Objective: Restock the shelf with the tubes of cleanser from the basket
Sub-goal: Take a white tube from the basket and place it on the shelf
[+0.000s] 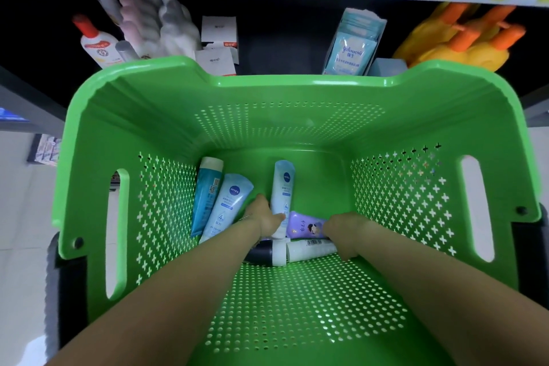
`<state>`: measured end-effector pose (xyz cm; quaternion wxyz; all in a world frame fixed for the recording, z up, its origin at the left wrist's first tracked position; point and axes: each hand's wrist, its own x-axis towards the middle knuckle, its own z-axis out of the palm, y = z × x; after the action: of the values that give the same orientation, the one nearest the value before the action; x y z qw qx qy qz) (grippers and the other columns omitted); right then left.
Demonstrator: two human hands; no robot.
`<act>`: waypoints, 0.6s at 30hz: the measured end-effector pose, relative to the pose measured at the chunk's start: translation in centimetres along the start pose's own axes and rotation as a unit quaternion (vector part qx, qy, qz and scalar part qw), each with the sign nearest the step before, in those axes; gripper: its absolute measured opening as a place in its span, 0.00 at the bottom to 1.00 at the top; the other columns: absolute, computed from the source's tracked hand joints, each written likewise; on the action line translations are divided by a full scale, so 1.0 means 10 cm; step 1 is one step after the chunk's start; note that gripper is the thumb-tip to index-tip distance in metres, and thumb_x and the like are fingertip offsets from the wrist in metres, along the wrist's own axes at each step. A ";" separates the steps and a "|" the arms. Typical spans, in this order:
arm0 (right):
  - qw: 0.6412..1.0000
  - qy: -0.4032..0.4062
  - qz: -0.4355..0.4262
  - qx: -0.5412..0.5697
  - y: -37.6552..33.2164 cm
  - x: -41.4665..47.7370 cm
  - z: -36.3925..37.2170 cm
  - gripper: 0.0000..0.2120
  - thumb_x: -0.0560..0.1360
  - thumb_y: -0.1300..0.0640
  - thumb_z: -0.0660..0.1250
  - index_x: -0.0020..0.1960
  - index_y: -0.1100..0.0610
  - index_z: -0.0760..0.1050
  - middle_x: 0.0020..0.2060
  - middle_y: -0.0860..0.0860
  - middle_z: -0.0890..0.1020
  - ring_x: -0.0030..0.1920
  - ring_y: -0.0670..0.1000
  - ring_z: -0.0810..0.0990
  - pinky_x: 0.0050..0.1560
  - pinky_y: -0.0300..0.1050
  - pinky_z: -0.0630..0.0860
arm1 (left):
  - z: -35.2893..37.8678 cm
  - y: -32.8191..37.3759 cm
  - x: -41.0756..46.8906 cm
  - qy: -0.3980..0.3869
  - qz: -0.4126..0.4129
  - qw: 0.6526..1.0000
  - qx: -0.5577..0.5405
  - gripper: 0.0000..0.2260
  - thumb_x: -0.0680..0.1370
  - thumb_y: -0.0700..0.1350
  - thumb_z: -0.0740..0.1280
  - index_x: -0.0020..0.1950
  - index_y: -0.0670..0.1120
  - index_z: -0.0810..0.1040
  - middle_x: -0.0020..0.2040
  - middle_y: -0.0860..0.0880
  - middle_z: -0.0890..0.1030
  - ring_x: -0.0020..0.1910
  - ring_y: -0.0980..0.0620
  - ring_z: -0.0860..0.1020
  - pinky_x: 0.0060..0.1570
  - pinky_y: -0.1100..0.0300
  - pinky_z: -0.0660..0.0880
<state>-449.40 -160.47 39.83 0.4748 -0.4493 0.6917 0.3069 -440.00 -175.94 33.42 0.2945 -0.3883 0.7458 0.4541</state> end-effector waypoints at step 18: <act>0.956 0.160 0.042 0.242 0.22 -0.32 -0.78 0.11 0.70 0.57 0.76 0.51 0.58 0.80 0.46 0.53 0.83 0.45 0.52 0.83 0.48 0.48 0.81 | -0.62 0.57 -0.20 -0.044 0.068 0.995 -0.059 0.29 0.67 0.38 0.77 0.66 0.41 0.70 0.59 0.43 0.78 0.50 0.44 0.78 0.49 0.53 0.78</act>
<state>-453.91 -165.15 45.66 0.4393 -0.3344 0.8305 0.0742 -444.34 -179.27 40.16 0.2720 -0.3334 0.7289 0.5325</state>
